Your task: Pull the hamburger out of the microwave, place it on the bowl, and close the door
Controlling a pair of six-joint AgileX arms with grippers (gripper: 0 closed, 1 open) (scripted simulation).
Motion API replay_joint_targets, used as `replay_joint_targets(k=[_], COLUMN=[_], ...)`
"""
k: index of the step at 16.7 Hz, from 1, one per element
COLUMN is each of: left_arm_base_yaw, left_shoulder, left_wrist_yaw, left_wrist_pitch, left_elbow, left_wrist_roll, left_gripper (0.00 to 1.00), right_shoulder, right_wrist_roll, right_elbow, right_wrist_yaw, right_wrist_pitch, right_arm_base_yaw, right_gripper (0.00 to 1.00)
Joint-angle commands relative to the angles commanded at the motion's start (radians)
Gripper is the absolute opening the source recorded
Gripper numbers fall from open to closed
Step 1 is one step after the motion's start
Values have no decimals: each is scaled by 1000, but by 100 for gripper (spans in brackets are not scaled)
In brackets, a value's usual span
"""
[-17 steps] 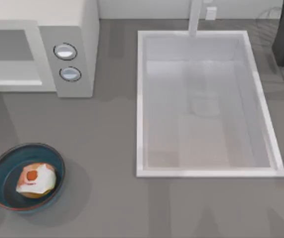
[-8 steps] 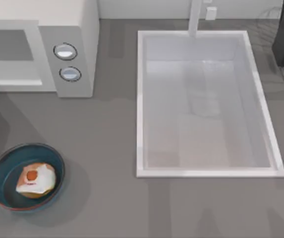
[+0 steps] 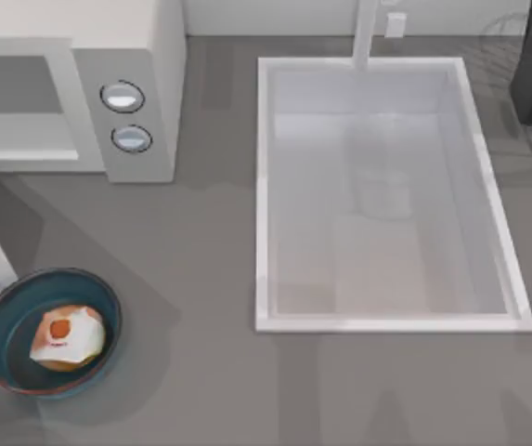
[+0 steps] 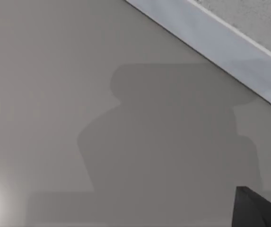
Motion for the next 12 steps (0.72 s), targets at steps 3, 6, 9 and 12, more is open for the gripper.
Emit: replay_joint_targets(k=[3,6,9,12], left_arm_base_yaw=[4,-34,-161,-345], left_shoulder=[4,-7,-43,-95], left_wrist_yaw=[4,-25,-112,-223], left_wrist_pitch=[-2,-1,2,6], left_elbow=[2,-5,-28,-59], left_wrist_roll=[0,-32,-127,-249], left_gripper=[0,0,0,0], right_shoulder=[0,0,0,0], right_wrist_roll=[0,0,0,0], right_elbow=[0,0,0,0], right_wrist_yaw=[0,0,0,0], right_wrist_pitch=[0,0,0,0], right_arm_base_yaw=[0,0,0,0], right_gripper=[100,100,100,100])
